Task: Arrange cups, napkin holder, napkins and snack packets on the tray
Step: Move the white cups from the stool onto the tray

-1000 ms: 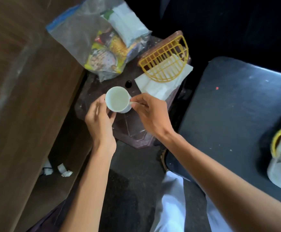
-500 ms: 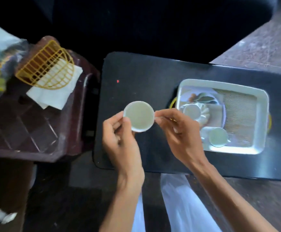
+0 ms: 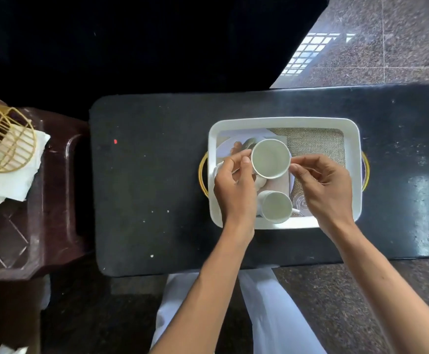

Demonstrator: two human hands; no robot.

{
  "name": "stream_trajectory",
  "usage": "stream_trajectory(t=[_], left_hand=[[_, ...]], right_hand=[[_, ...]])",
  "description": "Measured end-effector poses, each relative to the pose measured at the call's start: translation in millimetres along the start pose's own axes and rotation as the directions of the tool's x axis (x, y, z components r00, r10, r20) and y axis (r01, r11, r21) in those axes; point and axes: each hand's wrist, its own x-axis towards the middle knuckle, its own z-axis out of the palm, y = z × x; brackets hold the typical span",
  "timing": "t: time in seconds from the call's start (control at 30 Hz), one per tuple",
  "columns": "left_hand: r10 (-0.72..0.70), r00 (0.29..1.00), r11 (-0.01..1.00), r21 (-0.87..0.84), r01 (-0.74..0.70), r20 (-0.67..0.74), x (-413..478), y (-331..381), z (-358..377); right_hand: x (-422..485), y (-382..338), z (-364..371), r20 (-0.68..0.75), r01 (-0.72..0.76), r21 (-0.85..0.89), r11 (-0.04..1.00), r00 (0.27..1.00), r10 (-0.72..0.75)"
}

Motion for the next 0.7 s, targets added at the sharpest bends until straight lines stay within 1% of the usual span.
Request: stream_trajectory(t=[0.1, 0.27, 0.4, 0.53, 0.7], left_hand=[[-0.024, 1.000, 0.999, 0.040, 0.024, -0.001, 12, -11, 11], [-0.016, 1.000, 0.997, 0.080, 0.016, -0.002, 23, -18, 19], [-0.042, 0.999, 0.999, 0.032, 0.042, 0.000, 22, -17, 16], [-0.045, 0.999, 0.999, -0.027, 0.045, 0.008, 20, -12, 12], [-0.040, 0.999, 0.995, -0.088, 0.042, 0.022, 17, -8, 7]], right_hand=[[13, 16, -4, 0.018, -0.021, -0.014, 1.000, 1.000, 0.022], [25, 39, -7, 0.056, -0.087, 0.002, 0.996, 0.995, 0.086], [26, 53, -7, 0.083, -0.107, -0.005, 0.994, 0.991, 0.107], [26, 62, -6, 0.107, -0.121, 0.003, 0.993, 0.987, 0.120], [24, 70, -4, 0.122, -0.123, -0.030, 0.992, 0.984, 0.126]])
